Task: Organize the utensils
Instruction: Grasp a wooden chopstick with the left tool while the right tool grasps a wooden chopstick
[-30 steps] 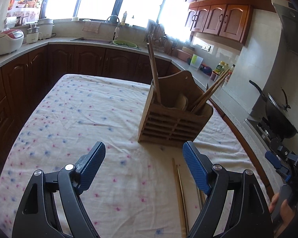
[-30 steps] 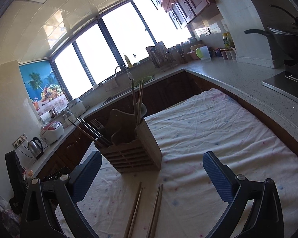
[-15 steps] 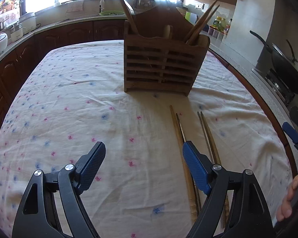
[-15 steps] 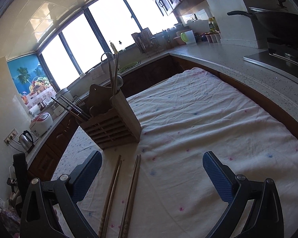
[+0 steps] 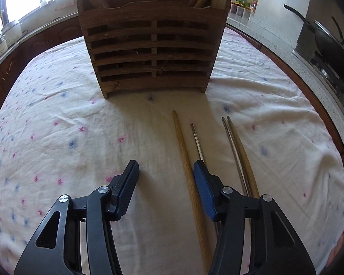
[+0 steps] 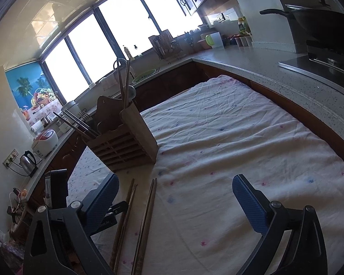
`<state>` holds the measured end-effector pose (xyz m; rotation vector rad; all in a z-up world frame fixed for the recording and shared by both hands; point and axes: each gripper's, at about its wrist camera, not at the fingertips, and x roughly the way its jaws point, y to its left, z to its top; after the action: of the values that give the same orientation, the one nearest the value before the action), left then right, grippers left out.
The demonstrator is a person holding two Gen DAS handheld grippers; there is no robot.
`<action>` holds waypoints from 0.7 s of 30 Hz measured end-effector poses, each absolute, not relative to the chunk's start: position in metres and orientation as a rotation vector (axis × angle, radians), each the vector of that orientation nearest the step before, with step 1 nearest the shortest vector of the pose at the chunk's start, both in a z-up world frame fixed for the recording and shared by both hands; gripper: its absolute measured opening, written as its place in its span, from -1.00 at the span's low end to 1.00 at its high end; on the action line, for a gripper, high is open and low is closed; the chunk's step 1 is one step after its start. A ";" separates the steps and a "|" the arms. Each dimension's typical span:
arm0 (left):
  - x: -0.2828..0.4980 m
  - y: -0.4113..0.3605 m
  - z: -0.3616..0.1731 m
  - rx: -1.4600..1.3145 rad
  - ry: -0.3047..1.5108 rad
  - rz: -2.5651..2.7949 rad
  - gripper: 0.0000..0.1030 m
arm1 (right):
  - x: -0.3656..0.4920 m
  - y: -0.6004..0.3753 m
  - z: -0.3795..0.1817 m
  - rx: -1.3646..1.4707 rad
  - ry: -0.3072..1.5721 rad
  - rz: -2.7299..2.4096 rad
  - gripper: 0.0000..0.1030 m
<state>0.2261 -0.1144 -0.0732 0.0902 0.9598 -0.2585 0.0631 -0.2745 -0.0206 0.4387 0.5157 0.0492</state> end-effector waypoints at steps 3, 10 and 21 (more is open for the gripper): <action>0.223 -0.115 -0.075 0.120 0.943 -0.263 -0.17 | 0.067 -0.274 -0.024 0.441 0.528 0.051 0.88; 0.193 -0.079 -0.071 0.100 0.957 -0.312 -0.74 | 0.085 -0.260 -0.037 0.401 0.611 0.080 0.38; 0.185 -0.039 -0.066 -0.046 0.997 -0.251 -0.68 | 0.139 -0.202 -0.074 0.228 0.829 0.168 -0.43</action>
<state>0.1854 -0.0390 -0.0657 -0.0457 0.9968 -0.2509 0.1389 -0.2018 -0.0740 0.2278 0.8294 0.1682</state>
